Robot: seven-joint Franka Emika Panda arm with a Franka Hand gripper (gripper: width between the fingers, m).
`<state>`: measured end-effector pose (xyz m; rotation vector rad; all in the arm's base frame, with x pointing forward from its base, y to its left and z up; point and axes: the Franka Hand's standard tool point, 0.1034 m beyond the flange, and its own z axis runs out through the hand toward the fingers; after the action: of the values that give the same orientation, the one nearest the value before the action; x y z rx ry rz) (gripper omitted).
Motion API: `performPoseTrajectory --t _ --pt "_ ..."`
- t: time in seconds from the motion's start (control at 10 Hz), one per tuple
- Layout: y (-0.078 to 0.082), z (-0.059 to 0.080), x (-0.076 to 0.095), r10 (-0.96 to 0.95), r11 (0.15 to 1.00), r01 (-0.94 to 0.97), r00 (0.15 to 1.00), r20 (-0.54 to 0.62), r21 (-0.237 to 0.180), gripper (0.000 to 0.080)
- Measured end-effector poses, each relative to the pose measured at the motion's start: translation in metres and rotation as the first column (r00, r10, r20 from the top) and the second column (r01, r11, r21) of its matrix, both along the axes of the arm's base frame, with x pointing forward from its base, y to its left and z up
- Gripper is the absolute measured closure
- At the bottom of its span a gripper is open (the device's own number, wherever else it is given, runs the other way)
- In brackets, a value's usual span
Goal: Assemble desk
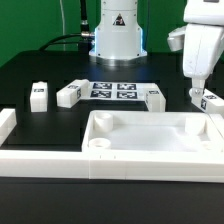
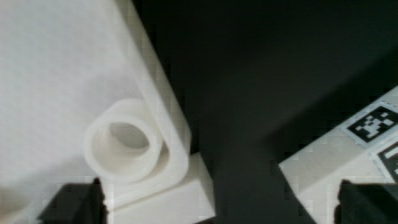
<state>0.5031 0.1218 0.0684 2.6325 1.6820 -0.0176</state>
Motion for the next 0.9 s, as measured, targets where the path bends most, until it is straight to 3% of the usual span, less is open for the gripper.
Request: performPoseTrajectory --t 0.2,0.4,0.6,0.9 --pt "-0.001 0.0 0.0 -0.026 1.0 0.026 1.0 0.0 0.0 0.015" --pt "0.001 -0.001 -0.001 -0.192 0.981 0.192 0.981 0.001 0.001 0.015" --pt "0.008 -0.007 -0.008 -0.451 0.892 0.451 0.892 -0.023 0.003 0.015" --pt "0.021 -0.009 -0.01 -0.625 0.78 0.626 0.78 -0.031 0.009 0.015"
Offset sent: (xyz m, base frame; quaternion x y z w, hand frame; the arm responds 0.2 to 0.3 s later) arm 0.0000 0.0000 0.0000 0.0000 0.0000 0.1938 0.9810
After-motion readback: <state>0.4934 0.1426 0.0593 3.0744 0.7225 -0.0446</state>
